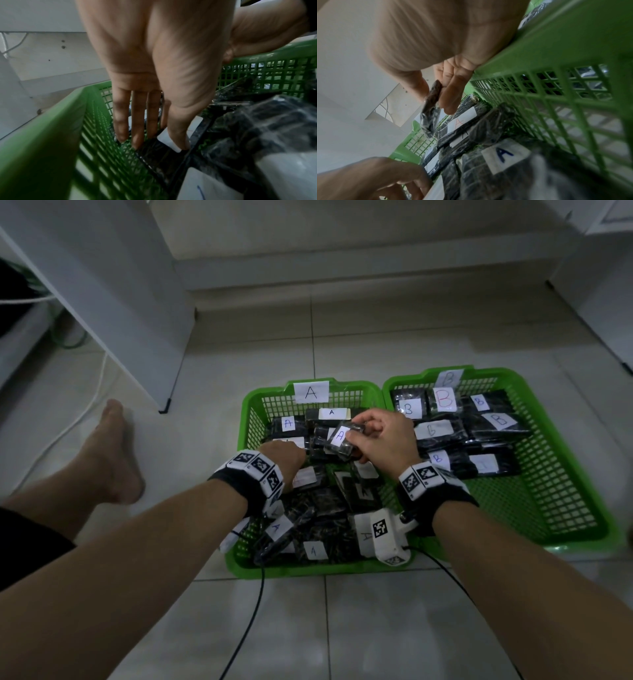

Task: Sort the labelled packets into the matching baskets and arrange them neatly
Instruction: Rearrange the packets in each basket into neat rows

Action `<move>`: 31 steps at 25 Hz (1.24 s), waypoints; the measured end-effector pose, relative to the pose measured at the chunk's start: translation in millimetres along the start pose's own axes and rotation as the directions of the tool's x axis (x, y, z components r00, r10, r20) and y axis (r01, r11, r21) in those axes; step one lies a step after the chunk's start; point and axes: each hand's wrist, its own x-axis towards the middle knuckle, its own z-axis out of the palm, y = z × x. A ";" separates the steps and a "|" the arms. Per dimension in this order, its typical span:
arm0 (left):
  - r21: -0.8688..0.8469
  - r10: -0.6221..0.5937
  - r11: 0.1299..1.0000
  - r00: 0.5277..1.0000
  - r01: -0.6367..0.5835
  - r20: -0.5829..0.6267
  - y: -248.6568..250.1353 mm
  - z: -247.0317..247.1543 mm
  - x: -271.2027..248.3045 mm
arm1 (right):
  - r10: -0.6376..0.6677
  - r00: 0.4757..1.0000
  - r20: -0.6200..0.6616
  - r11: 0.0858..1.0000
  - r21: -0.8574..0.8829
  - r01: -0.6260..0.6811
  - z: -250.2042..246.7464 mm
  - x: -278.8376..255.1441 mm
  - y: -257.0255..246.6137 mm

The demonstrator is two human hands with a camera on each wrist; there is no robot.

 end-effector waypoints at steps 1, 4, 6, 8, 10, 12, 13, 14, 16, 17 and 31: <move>-0.014 -0.003 1.000 1.000 0.003 0.006 -1.9 0.3 0.4 | 0.001 1.000 0.002 1.000 0.005 -0.001 -0.5 -0.2 0.1; -0.032 -0.020 0.999 1.000 0.020 0.002 -6.6 -0.3 -0.6 | 0.003 1.000 -0.003 1.000 0.018 -0.003 0.0 -0.5 0.3; -0.038 -0.014 0.999 1.000 0.014 0.007 -9.2 1.7 -1.2 | 0.008 1.000 -0.004 1.000 0.025 -0.008 0.3 -0.8 -0.4; -0.069 0.010 0.998 1.000 -0.009 0.014 -12.9 5.0 -2.0 | 0.009 1.000 0.000 1.000 0.030 -0.009 0.4 -0.8 -0.9; -0.114 0.014 0.993 1.000 -0.011 0.021 -18.1 7.9 -2.1 | 0.014 1.000 0.000 0.999 0.040 -0.014 0.5 -0.6 -1.5; -0.132 0.010 0.991 0.999 -0.006 0.036 -22.7 7.7 -2.2 | 0.010 1.000 -0.004 0.999 0.038 -0.010 1.1 -1.0 -2.1; -0.131 0.011 0.991 0.999 -0.006 0.036 -24.9 7.0 -2.4 | 0.006 1.000 -0.007 1.000 0.030 -0.005 1.1 -1.0 -2.1; -0.139 0.016 0.990 0.999 -0.012 0.030 -25.9 6.0 -3.3 | 0.001 1.000 -0.010 1.000 0.020 -0.001 0.9 -0.8 -1.7; -0.177 0.041 0.984 0.999 -0.037 0.019 -25.7 8.1 -6.0 | 0.002 1.000 -0.008 1.000 0.013 -0.002 0.2 -0.9 -1.7; -0.205 0.044 0.978 0.999 -0.039 0.019 -25.4 12.4 -7.5 | 0.006 1.000 -0.002 1.000 0.015 -0.006 0.1 -1.3 -2.6; -0.278 -0.106 0.958 0.987 0.068 -0.122 -40.3 5.6 -0.3 | 0.007 1.000 -0.030 1.000 0.004 -0.006 2.6 -1.3 -0.7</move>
